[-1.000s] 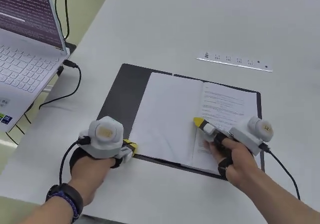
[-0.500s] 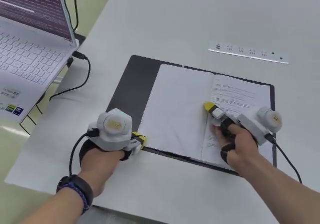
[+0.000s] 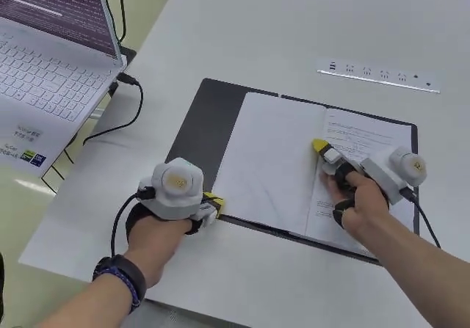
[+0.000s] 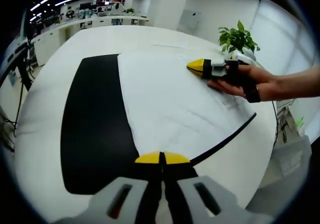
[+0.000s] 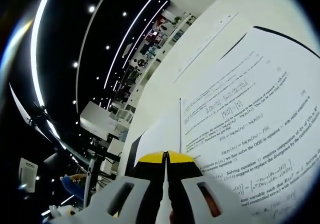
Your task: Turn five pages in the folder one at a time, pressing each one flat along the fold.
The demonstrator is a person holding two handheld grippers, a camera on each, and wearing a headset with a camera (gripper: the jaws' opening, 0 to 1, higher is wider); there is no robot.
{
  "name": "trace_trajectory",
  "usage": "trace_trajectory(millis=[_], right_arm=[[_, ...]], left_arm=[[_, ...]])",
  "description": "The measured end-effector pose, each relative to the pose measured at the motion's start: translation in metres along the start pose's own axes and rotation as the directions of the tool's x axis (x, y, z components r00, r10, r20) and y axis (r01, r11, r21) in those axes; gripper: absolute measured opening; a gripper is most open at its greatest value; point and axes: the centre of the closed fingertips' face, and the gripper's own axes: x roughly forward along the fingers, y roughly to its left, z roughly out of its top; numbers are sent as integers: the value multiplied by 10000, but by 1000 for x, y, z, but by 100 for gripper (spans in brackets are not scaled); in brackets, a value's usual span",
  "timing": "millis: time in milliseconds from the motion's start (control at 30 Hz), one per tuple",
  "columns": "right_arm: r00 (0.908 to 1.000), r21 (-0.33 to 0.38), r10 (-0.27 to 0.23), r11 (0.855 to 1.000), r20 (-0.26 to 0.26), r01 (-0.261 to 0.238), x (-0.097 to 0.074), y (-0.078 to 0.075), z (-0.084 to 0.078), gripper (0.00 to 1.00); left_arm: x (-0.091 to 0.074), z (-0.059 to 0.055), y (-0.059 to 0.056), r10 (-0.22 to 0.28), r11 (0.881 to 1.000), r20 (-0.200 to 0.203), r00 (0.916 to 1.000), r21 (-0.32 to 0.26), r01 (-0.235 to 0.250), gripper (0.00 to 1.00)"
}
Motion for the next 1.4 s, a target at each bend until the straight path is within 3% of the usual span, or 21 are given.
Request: trace_trajectory(millis=[400, 833, 1200, 1400], right_arm=[[9971, 406, -104, 9992, 758, 73, 14, 5, 18, 0], [9850, 981, -233, 9952, 1712, 65, 28, 2, 40, 0], [9752, 1622, -464, 9867, 2165, 110, 56, -30, 65, 0], [9819, 1118, -118, 9937, 1893, -96, 61, -36, 62, 0]], left_arm=[[1, 0, 1, 48, 10000, 18, 10000, -67, -48, 0], [1, 0, 0, 16, 10000, -73, 10000, 28, -16, 0], [1, 1, 0, 34, 9998, -98, 9999, 198, -32, 0], [1, 0, 0, 202, 9996, -87, 9998, 183, -200, 0]])
